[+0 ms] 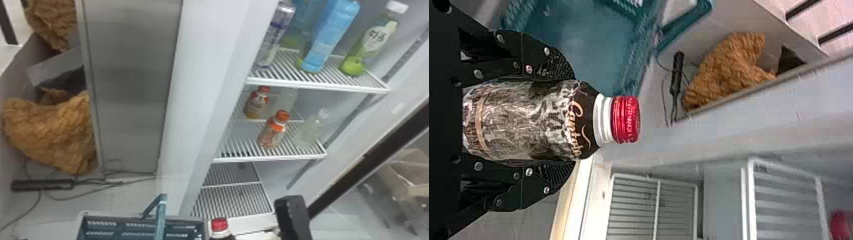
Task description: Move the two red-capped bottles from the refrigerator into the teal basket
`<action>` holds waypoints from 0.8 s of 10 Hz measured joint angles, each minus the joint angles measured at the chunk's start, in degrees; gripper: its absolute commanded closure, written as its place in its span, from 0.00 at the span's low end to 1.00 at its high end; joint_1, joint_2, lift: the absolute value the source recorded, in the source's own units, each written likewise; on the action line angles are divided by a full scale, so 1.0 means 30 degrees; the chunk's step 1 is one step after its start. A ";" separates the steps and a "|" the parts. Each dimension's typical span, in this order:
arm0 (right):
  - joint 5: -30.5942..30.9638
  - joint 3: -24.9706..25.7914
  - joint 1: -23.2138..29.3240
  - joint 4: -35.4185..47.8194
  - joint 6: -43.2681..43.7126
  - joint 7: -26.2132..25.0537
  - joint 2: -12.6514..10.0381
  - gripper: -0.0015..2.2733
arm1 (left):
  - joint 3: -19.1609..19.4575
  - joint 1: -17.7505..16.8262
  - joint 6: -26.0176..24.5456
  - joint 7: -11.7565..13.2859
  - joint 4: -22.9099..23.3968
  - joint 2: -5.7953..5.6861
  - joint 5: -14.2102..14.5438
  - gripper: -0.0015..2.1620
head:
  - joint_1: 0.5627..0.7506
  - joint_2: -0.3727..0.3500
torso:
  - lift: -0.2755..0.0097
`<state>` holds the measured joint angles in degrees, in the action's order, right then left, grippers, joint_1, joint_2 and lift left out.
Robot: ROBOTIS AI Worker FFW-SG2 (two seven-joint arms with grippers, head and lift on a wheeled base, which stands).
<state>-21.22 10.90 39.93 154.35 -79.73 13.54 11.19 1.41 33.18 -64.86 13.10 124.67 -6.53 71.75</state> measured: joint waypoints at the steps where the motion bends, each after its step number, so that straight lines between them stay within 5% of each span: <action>1: -0.0534 -0.0464 -0.0167 0.0013 -0.0191 -0.0016 0.0137 0.39 | -0.0003 0.0001 0.0009 0.0000 -0.0001 0.0006 0.0000 0.54 | 0.70 0.03 | 0.18; 3: -0.1353 -0.1455 -0.0817 -0.0537 -0.0102 -0.0002 0.0383 0.39 | -0.0008 0.0008 0.0011 0.0000 -0.0002 0.0008 0.0000 0.54 | 0.70 0.03 | 0.18; 6: -0.2000 -0.2057 -0.1591 -0.2328 0.1473 0.0506 0.0487 0.08 | 0.0056 0.0048 0.0011 -0.0001 -0.0004 0.0032 0.0000 0.54 | 0.70 0.05 | 0.18; 8: -0.1882 -0.2133 -0.1651 -0.2885 0.2926 0.0869 0.0488 0.04 | 0.0065 0.0051 0.0009 -0.0041 -0.0035 0.0035 -0.0012 0.54 | 0.70 0.08 | 0.18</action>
<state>-26.86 4.50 34.97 145.70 -70.96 16.15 12.66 1.60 33.33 -64.83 12.97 124.57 -6.42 71.72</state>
